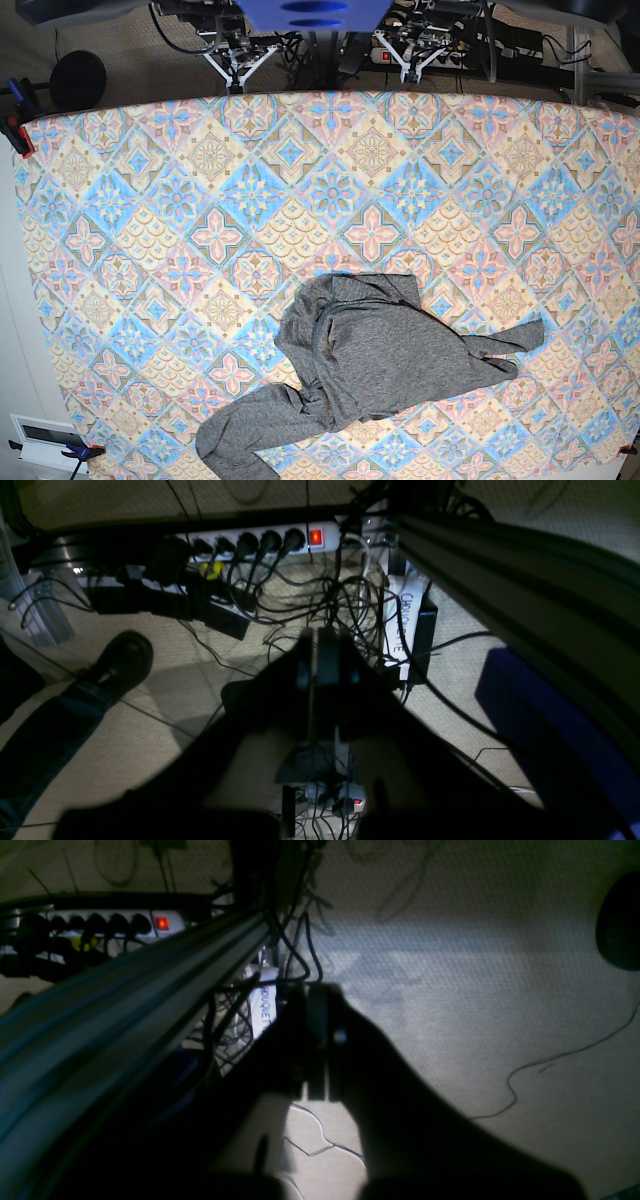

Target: Layout the t-shirt on the table in an organized manner, then fold the t-shirt properly

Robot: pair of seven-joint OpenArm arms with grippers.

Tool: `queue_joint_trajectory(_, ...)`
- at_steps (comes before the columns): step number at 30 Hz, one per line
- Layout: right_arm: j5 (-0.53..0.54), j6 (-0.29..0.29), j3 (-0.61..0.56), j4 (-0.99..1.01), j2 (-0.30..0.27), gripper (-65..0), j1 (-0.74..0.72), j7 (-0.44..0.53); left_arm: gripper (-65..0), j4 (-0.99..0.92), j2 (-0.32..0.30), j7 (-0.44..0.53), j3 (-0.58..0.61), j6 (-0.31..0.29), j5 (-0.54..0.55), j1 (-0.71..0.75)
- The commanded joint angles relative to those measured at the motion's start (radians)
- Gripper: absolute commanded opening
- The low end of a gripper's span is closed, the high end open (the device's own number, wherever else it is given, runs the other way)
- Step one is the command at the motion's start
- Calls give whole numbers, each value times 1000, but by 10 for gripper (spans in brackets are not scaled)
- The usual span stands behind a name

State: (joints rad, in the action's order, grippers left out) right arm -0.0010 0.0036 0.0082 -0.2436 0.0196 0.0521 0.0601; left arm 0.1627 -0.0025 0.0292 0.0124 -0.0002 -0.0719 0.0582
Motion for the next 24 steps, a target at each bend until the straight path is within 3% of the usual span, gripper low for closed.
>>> queue_joint_trajectory(1,0,2,-3,-6,0,-650,-4,10,-650,4,3,5,1,1,-1,-1)
queue_joint_trajectory(14,0,2,-3,-15,-4,-650,27,10,-650,11,2,7,-1,1,1,33)
queue_joint_trajectory(24,0,0,-6,-316,-4,-650,292,10,-650,459,-9,-24,-1,2,2,305)
